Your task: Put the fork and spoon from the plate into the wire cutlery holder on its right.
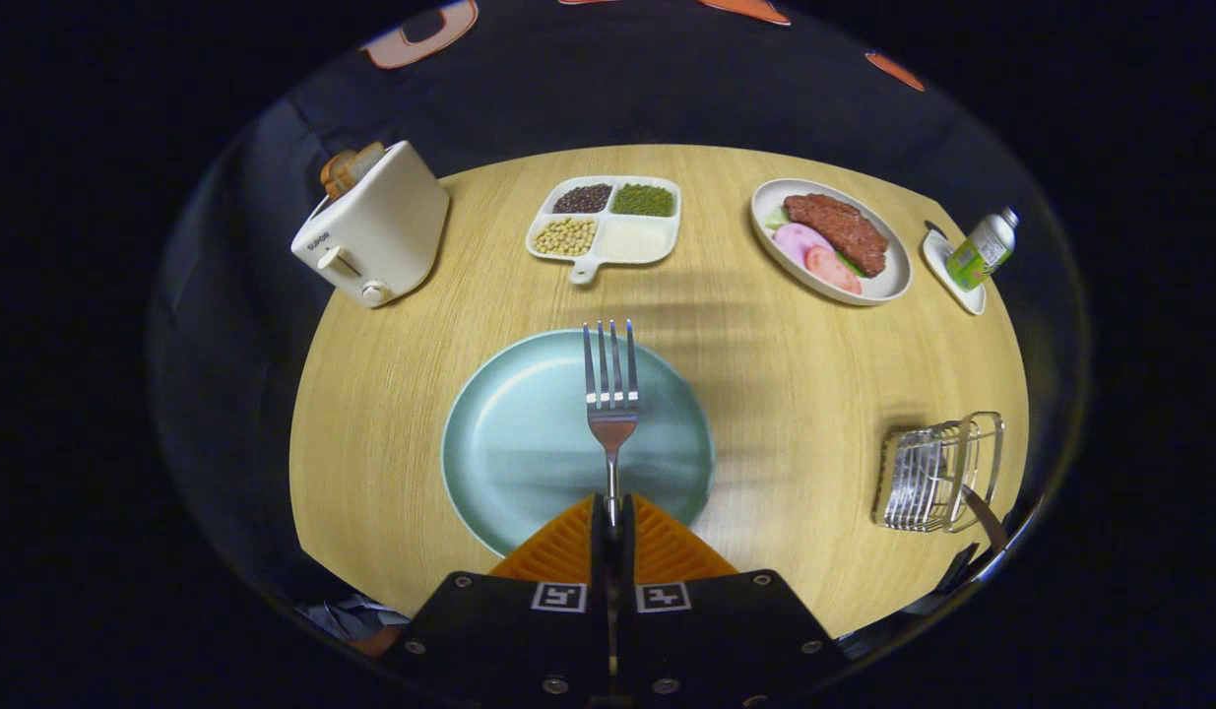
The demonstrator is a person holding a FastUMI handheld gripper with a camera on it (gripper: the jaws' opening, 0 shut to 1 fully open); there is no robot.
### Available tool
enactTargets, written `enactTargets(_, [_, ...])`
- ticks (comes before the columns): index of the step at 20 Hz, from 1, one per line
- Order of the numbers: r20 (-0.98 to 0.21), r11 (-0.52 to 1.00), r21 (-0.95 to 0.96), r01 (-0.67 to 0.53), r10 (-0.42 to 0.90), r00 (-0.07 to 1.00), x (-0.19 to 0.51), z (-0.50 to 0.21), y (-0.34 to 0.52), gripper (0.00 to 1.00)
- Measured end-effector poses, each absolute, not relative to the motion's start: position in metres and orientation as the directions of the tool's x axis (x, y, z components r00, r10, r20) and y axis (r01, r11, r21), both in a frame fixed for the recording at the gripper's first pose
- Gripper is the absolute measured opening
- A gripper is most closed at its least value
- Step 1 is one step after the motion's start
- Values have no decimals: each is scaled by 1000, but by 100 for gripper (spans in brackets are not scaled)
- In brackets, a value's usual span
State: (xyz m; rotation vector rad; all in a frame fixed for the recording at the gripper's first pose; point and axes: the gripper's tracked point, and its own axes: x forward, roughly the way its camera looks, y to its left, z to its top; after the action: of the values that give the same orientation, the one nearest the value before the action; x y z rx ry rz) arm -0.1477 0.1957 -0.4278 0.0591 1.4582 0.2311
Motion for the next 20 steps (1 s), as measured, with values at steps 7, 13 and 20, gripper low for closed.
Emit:
enactTargets(7, [-980, 991, 129, 28, 123, 158, -141, -402, 102, 4])
enactTargets(13, [-986, 991, 79, 107, 62, 157, -160, -397, 33, 4])
enactTargets(20, [-991, 986, 82, 148, 64, 121, -182, -400, -3, 4])
